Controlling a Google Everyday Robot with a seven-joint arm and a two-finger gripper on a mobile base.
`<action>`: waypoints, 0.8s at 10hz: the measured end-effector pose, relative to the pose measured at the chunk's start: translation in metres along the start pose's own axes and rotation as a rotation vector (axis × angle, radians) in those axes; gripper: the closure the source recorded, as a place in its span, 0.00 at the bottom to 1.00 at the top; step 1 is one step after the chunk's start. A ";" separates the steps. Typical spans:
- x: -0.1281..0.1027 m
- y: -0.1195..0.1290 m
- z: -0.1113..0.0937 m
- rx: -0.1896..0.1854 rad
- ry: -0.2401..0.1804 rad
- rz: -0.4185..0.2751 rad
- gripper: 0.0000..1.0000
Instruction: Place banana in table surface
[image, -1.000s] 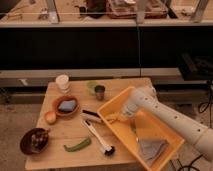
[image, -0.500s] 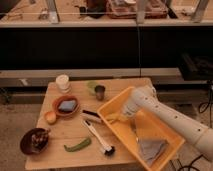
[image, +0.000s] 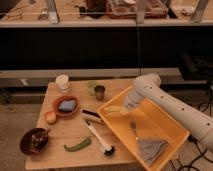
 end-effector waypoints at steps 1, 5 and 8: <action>0.005 0.000 -0.013 -0.001 0.000 0.000 0.96; 0.012 -0.001 -0.031 -0.002 0.002 0.000 0.96; 0.028 -0.007 -0.035 -0.002 0.022 -0.041 0.96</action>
